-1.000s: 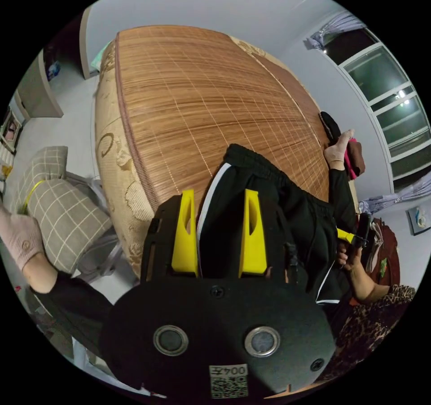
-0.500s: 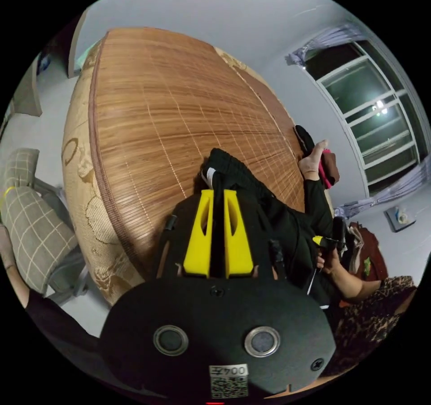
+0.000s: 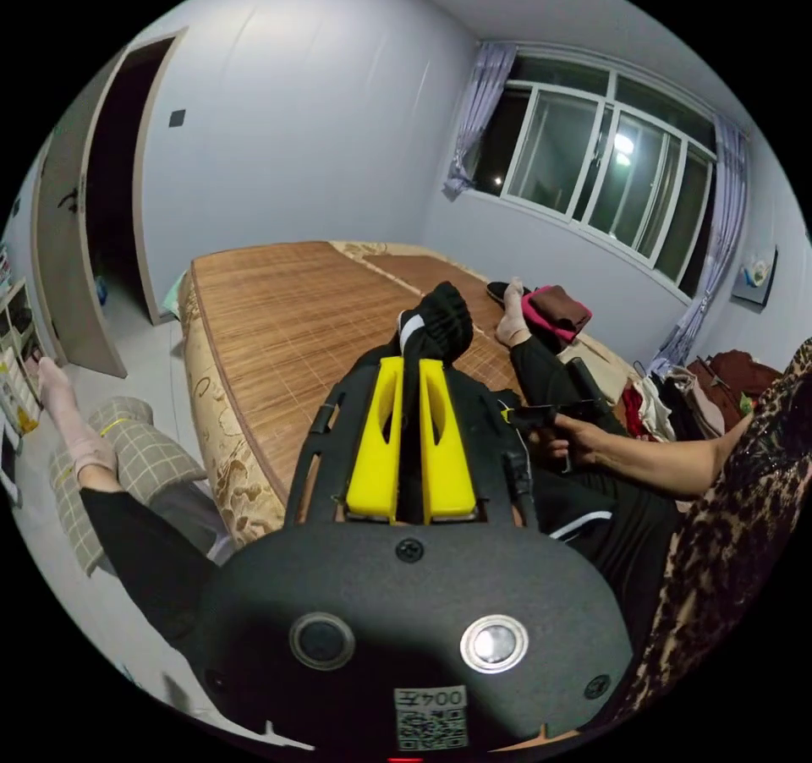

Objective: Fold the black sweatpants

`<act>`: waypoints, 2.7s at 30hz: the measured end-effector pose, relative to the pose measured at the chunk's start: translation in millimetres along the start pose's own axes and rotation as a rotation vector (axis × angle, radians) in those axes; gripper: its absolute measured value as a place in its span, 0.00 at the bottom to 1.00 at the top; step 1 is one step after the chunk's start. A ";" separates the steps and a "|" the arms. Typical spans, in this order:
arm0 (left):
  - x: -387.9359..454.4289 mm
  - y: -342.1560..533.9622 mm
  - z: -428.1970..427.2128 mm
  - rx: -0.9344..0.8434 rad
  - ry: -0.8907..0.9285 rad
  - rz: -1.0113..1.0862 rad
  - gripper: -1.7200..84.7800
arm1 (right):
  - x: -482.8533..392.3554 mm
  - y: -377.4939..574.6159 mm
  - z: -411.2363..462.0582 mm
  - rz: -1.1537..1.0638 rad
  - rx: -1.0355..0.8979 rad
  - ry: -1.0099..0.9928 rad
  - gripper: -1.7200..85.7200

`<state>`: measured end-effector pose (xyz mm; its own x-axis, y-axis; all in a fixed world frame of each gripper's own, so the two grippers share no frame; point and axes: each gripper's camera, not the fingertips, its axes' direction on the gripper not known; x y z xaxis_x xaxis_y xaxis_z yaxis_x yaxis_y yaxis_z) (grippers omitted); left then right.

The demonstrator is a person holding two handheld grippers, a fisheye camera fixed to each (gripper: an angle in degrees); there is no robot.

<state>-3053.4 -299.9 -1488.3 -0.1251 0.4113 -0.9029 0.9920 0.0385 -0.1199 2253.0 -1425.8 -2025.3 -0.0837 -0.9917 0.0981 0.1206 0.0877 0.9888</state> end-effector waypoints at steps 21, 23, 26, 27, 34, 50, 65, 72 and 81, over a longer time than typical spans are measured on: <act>307.3 -166.6 -365.4 0.651 -0.135 0.322 0.04 | -462.2 -0.4 -309.0 -0.702 0.880 0.413 0.02; 346.0 -168.1 -408.2 0.725 -0.129 0.375 0.04 | -497.1 20.6 -341.7 -0.745 0.971 0.381 0.02; 402.1 -158.0 -474.6 0.828 -0.117 0.448 0.04 | -541.2 57.2 -386.9 -0.813 1.075 0.312 0.02; 419.6 -151.8 -497.0 0.859 -0.104 0.472 0.04 | -555.3 71.6 -401.7 -0.843 1.107 0.282 0.02; 481.1 -122.8 -581.6 0.963 -0.068 0.508 0.04 | -612.8 125.8 -461.2 -0.959 1.172 0.060 0.02; 379.5 -172.5 -470.9 0.888 -0.227 0.296 0.06 | -603.3 -12.9 -407.4 -0.817 1.021 -0.070 0.05; 9.7 -238.0 -22.6 0.279 -0.491 0.043 0.16 | -336.8 -365.1 -161.8 -0.445 0.634 0.523 0.18; -29.6 16.3 92.7 -0.103 -0.283 -0.023 0.14 | -135.5 -210.1 -57.4 -0.196 0.261 0.350 0.15; -15.8 209.5 147.1 -0.394 -0.225 -0.169 0.11 | -56.8 -13.9 -0.2 0.147 0.111 0.211 0.14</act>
<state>-2845.8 -432.2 -1559.9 -0.2421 0.1641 -0.9563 0.8822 0.4475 -0.1466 2256.2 -1370.7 -2044.7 0.1356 -0.9643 0.2273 0.0064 0.2303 0.9731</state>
